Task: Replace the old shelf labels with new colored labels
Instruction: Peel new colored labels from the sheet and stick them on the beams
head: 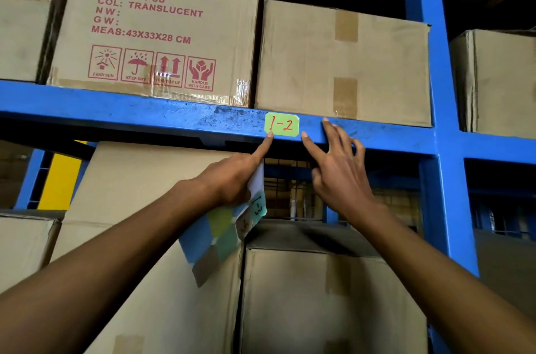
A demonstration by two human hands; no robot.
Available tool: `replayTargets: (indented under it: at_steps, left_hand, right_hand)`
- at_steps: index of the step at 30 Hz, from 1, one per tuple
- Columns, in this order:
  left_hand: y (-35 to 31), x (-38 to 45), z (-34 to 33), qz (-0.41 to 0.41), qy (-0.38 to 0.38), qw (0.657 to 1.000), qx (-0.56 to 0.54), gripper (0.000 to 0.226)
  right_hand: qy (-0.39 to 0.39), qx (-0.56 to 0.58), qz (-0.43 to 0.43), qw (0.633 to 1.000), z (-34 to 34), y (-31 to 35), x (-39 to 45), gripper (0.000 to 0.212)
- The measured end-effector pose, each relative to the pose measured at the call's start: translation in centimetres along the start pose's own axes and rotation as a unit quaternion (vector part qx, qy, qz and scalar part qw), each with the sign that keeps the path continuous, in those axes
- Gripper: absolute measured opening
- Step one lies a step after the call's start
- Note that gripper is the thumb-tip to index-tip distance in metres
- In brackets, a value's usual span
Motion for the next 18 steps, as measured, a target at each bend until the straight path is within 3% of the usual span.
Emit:
replayTargets:
  at_steps: [3, 5, 8, 10, 14, 18]
  left_hand:
    - [-0.2, -1.1, -0.6, 0.027, -0.065, 0.99, -0.119, 0.099]
    - [-0.4, -2.4, -1.2, 0.053, -0.125, 0.96, -0.244, 0.091]
    - [-1.7, -4.8, -3.4, 0.098, -0.156, 0.866, -0.465, 0.083]
    - [-2.4, -6.2, -4.7, 0.124, -0.171, 0.806, -0.553, 0.077]
    - [-4.0, -8.1, -6.4, 0.153, -0.185, 0.75, -0.616, 0.068]
    - [-5.1, -8.9, -6.8, 0.134, -0.174, 0.743, -0.633, 0.066]
  right_hand:
    - [-0.005, 0.081, -0.033, 0.996, 0.8, -0.4, -1.0, 0.053]
    - [-0.013, 0.152, -0.044, 0.987, 1.5, -0.6, -2.3, 0.042]
    - [0.027, 0.258, -0.054, 0.964, 1.7, -0.3, -5.6, 0.028]
    - [0.046, 0.284, -0.045, 0.957, 1.7, 0.2, -7.8, 0.027]
    - [0.073, 0.262, -0.014, 0.962, 1.4, 1.3, -11.3, 0.029]
    - [0.067, 0.231, 0.001, 0.971, 1.1, 2.7, -13.5, 0.032]
Point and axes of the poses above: each hand's wrist, its own x-axis towards the middle knuckle, its own z-axis out of the back of the hand, y = z × x, the point moved 4 cm from there along x, towards the middle knuckle, and after that the axes turned 5 degrees about -z, right-handed, at the moved point
